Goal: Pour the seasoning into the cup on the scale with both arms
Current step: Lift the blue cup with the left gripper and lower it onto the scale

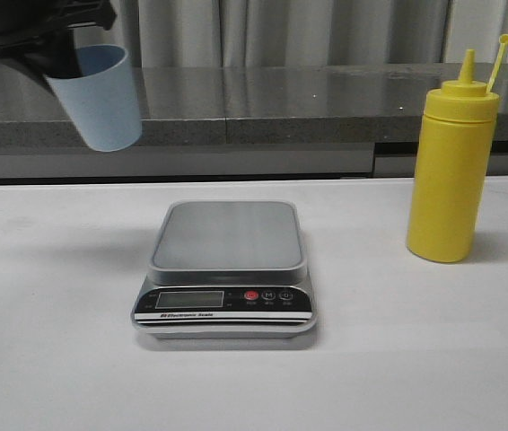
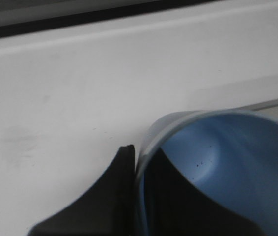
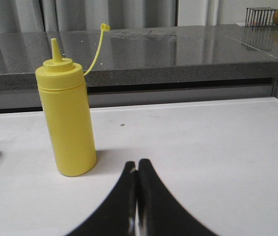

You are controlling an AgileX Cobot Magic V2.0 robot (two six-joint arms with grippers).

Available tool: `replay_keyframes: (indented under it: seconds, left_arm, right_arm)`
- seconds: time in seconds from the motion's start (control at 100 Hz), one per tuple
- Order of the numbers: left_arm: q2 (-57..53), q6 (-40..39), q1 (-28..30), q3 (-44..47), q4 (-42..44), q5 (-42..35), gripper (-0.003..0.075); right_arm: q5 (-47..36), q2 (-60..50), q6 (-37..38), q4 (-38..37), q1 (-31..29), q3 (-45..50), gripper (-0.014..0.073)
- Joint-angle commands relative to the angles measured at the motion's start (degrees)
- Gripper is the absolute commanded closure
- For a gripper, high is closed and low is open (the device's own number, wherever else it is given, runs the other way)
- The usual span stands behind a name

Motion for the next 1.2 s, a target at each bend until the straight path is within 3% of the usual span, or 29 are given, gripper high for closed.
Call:
replay_keyframes:
  seconds: [0.0,0.11,0.28,0.62,0.71,0.84,0.91,1.19]
  left_arm:
    - [-3.02,3.16,-3.62,-2.38,-1.12,-1.57,0.0741]
    - [-2.25,8.62,-7.87,-2.38,-1.12,-1.82,0.0741]
    - [0.27,9.05,-12.82,-2.52,-1.01,-3.29,0.0741]
    - [6.36,9.05,-14.03,-3.64,-2.61,-2.87,0.0724]
    - [7.33,9.05,-14.03,-4.88,-2.61,-1.23,0.0642]
    - [7.66,9.05,-14.03,-6.00,-2.61,-0.27,0.0421]
    - [7.66,9.05,-14.03,-6.51,-2.61,-0.27,0.0339]
    - [7.37,9.05,-14.03,-9.79,-3.45,2.77,0.0311]
  right_arm:
    - [-4.22,-1.21,-0.08,-0.44,-0.21,-1.07,0.0661]
    - [-4.22,-1.21,-0.08,-0.44,-0.21,-1.07,0.0661]
    - [-4.22,-1.21,-0.08,-0.44,-0.21,-1.07,0.0661]
    - [-4.22,-1.21,-0.08,-0.44,-0.21,-1.07,0.0661]
    - [-4.22,-1.21,-0.08,-0.44,-0.21,-1.07,0.0661]
    - [-4.22,-1.21,-0.08,-0.44,-0.21,-1.07,0.0661]
    - [-4.22,-1.21,-0.08,-0.44,-0.21,-1.07,0.0661]
    - [-4.22,-1.21,-0.08,-0.44,-0.21,-1.07,0.0661]
